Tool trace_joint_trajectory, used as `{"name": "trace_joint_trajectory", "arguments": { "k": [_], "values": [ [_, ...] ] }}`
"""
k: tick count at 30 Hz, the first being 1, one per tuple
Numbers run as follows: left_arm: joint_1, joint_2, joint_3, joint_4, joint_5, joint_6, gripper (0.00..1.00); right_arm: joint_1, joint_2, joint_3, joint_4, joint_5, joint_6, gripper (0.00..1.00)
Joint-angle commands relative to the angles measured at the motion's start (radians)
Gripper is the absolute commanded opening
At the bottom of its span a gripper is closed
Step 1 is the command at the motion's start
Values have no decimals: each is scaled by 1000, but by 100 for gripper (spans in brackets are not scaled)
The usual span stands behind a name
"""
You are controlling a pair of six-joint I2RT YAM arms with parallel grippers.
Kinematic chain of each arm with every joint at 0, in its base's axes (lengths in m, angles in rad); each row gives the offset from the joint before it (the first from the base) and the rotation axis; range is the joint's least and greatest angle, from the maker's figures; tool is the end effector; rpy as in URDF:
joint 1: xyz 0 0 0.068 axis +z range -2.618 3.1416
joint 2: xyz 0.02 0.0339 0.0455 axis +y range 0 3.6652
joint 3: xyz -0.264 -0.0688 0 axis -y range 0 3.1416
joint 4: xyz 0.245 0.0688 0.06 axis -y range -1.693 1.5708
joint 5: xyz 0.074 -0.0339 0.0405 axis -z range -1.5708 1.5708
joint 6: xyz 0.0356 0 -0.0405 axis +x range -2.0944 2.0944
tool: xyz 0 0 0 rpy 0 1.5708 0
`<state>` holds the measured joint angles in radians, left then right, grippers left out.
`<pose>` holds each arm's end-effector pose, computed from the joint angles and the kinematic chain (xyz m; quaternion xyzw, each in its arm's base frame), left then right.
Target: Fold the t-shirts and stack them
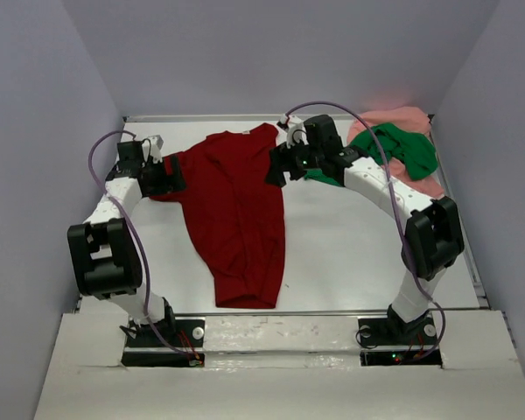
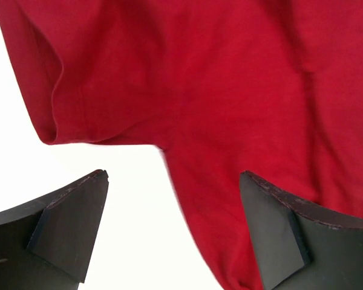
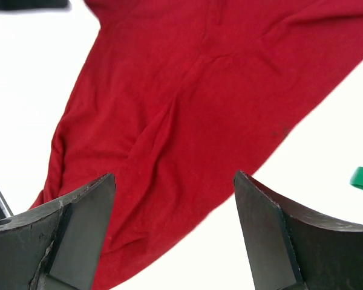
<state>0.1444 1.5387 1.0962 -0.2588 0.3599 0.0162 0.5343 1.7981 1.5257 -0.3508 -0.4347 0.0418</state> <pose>0.3389 0.0366 0.2574 0.0181 0.8953 -0.1286 0.4261 0.3520 0.2257 0.3005 -0.3072 0.8187 0.3106 0.3727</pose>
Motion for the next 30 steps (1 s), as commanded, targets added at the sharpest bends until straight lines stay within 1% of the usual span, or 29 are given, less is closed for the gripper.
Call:
{"name": "trace_joint_trajectory", "arguments": {
  "k": [1,3,7,14,19,24,30],
  "values": [
    [4,89,51,15,-91,-10,99,-55,-75,21,38,-39,15,84],
    [4,121,68,30,-104,-24,99,-69,-86,14,36,-61,20,84],
    [4,182,125,46,-179,-65,99,-102,-97,-13,39,-104,32,84],
    [4,164,139,99,-295,-84,99,-135,-114,-36,41,-168,46,84],
    [6,214,175,67,-312,-94,99,-145,-118,-33,41,-177,61,84],
    [7,242,175,59,-315,-97,99,-154,-131,-35,41,-174,58,84],
    [35,319,203,29,-277,-110,97,-185,-147,-42,42,-193,67,84]
  ]
}}
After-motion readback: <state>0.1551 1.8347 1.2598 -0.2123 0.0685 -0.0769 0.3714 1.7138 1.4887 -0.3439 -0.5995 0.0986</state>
